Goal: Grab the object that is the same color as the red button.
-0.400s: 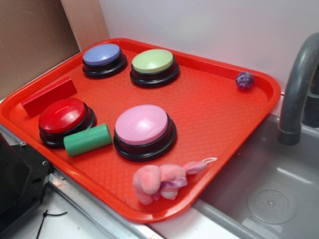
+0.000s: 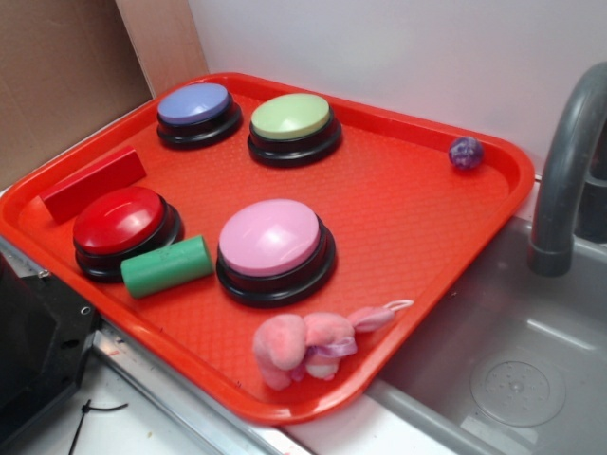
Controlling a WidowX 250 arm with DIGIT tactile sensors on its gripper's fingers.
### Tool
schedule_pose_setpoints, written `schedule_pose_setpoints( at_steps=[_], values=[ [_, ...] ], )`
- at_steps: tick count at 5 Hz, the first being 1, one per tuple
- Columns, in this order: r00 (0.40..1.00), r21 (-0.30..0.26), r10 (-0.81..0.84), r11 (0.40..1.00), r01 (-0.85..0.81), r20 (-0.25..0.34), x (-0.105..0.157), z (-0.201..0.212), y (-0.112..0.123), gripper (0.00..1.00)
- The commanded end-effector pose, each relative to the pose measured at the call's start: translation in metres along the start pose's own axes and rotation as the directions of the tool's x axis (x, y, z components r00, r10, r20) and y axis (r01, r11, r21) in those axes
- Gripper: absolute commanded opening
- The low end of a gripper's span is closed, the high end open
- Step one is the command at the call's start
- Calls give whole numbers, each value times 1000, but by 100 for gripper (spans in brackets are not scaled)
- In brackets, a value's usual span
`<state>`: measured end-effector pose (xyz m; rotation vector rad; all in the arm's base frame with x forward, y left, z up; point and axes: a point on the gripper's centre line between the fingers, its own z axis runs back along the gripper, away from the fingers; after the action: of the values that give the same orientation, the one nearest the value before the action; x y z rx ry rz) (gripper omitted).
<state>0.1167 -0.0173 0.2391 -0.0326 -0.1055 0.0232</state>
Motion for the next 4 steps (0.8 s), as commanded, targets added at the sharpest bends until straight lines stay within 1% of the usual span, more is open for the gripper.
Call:
schedule_pose_setpoints(
  at_steps=[1,2,3,4],
  values=[
    [998,18,54,998,-55,35,-28,-22,36,100],
    [994,54,104,993,-106,42,-34,-38,59,100],
    [984,77,167,982,-171,55,-31,-66,97,100],
    [978,124,196,971,-204,67,-25,-80,112,100]
  ],
)
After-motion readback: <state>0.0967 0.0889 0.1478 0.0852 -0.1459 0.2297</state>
